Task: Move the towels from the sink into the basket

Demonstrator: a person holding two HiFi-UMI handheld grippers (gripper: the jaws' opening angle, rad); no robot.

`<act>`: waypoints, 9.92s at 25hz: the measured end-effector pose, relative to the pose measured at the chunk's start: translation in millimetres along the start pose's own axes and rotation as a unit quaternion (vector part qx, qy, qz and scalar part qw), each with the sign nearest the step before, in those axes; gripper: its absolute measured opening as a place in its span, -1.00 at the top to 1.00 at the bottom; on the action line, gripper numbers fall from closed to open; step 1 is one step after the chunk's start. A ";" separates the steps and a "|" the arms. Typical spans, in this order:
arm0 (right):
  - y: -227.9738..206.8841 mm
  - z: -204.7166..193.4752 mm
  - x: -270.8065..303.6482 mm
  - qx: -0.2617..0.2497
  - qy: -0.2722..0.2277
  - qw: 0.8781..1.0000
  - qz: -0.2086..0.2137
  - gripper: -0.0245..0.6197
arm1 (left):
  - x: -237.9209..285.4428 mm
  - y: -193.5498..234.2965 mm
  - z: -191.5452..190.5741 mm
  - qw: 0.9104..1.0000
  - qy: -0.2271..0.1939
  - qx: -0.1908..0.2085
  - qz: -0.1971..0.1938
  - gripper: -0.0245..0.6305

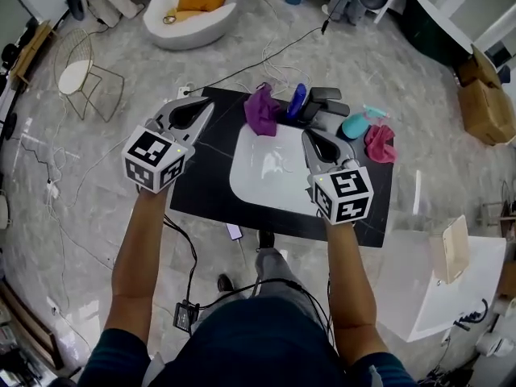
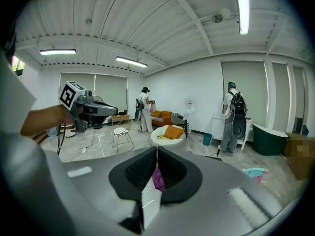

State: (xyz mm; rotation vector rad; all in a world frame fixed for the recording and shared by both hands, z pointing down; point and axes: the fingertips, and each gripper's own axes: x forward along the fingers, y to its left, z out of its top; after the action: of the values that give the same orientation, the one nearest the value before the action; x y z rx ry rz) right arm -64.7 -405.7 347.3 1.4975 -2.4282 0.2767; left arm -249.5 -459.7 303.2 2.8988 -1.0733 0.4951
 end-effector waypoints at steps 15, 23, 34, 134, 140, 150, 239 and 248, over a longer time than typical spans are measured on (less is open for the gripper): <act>-50.1 -123.5 103.5 0.081 0.069 0.994 0.008 0.71 | 158.1 28.6 -101.7 0.994 0.098 -0.012 -0.045 0.88; -63.2 -191.2 149.0 0.115 0.106 0.987 0.021 0.62 | 228.7 37.1 -155.7 0.986 0.152 -0.012 -0.059 0.69; -63.9 -267.3 208.9 0.157 0.150 0.975 0.047 0.49 | 287.5 50.4 -237.4 0.974 0.209 -0.043 -0.075 0.29; 216.6 134.8 -295.9 -0.137 -0.152 0.966 -0.157 0.89 | -303.1 -196.0 136.6 0.970 -0.210 0.056 -0.107 0.85; 172.1 110.8 -364.7 -0.116 -0.145 0.959 -0.213 0.89 | -269.9 -267.9 161.9 0.960 -0.209 0.076 -0.170 0.85; 81.1 58.6 -453.9 -0.082 -0.127 0.955 -0.253 0.89 | -190.6 -380.3 181.7 0.953 -0.192 0.076 -0.222 0.85; -602.6 -226.6 -1011.1 0.049 -0.010 0.818 -0.574 0.89 | 441.9 -1132.2 338.0 0.806 -0.131 0.134 -0.561 0.85; -665.7 -322.8 -1012.2 0.102 0.007 0.819 -0.565 0.89 | 522.3 -1188.0 274.9 0.806 -0.070 0.134 -0.573 0.85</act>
State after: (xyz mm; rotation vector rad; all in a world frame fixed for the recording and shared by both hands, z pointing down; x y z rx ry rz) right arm 1005.2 247.6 330.9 2.6637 -1.1215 0.2634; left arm 959.7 85.6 313.6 3.1034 0.8938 0.3430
